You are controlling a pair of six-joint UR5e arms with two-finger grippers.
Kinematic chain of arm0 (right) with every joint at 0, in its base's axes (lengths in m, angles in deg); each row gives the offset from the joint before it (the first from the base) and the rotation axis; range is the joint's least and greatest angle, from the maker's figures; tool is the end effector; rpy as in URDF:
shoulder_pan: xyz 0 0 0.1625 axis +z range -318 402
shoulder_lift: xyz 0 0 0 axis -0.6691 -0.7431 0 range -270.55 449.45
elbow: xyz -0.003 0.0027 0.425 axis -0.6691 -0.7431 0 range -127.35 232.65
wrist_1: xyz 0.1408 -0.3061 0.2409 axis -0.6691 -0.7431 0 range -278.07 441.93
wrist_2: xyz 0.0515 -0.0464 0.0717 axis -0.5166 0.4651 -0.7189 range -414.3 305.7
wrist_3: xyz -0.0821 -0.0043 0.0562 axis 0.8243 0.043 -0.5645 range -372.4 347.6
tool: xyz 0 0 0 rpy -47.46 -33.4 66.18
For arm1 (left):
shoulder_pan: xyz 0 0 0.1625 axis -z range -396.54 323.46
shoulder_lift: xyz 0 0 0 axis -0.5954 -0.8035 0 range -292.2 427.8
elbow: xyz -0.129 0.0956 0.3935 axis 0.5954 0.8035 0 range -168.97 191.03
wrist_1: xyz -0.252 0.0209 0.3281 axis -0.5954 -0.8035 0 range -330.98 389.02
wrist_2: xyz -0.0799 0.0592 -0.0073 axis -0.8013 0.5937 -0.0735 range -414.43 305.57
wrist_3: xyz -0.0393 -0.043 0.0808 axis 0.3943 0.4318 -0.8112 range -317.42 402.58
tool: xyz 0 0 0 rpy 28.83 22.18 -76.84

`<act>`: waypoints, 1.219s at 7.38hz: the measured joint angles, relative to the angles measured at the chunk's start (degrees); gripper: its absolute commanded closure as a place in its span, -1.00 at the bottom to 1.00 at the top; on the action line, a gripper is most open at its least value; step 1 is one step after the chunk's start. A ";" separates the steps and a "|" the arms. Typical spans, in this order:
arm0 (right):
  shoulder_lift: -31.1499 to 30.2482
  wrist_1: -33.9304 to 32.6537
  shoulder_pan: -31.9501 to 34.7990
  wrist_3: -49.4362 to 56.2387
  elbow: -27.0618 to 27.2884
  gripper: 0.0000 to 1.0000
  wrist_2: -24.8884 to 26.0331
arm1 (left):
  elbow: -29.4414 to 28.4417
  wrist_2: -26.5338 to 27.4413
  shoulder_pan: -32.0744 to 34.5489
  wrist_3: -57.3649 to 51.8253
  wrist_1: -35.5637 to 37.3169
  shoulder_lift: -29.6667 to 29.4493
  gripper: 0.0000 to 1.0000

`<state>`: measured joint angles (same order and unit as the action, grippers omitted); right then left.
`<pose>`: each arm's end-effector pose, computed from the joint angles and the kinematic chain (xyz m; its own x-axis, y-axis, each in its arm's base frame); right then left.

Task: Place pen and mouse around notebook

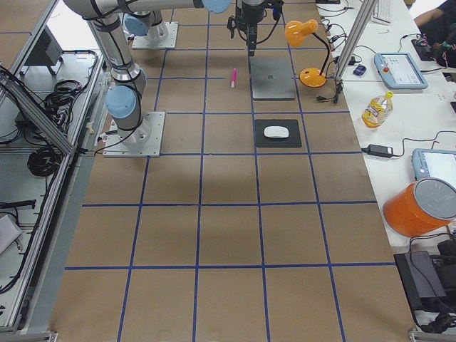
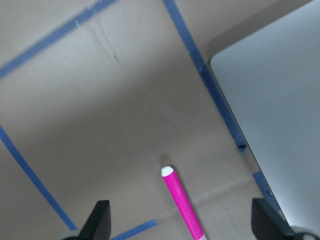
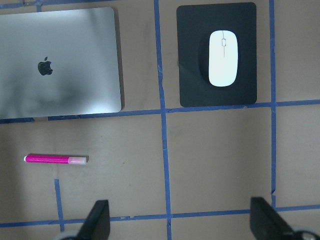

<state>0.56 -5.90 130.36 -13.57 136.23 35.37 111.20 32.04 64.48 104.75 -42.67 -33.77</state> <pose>0.1194 -0.5073 0.5298 -0.9988 0.0488 -0.0068 0.0491 0.9973 -0.0546 -0.2406 -0.5065 0.3283 -0.6264 -0.7792 -0.0242 -0.7780 0.6229 0.0823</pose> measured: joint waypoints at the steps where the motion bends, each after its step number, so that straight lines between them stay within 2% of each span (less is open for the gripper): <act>1: -0.01 -0.15 0.03 0.11 -0.04 -1.00 -0.01 | 0.01 0.34 -3.05 -9.45 -2.45 3.34 -1.00; 5: 0.15 -0.34 0.08 0.22 -0.03 -1.00 -0.07 | -0.91 5.36 -9.19 -40.78 -8.68 12.27 -1.00; 9: 0.26 -0.35 0.46 0.09 -0.23 -1.00 -0.11 | -9.00 5.85 -12.09 -59.12 -15.99 13.75 -1.00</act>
<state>0.82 -6.25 130.82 -13.48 136.00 35.26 102.20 37.89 52.39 45.64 -58.66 -20.02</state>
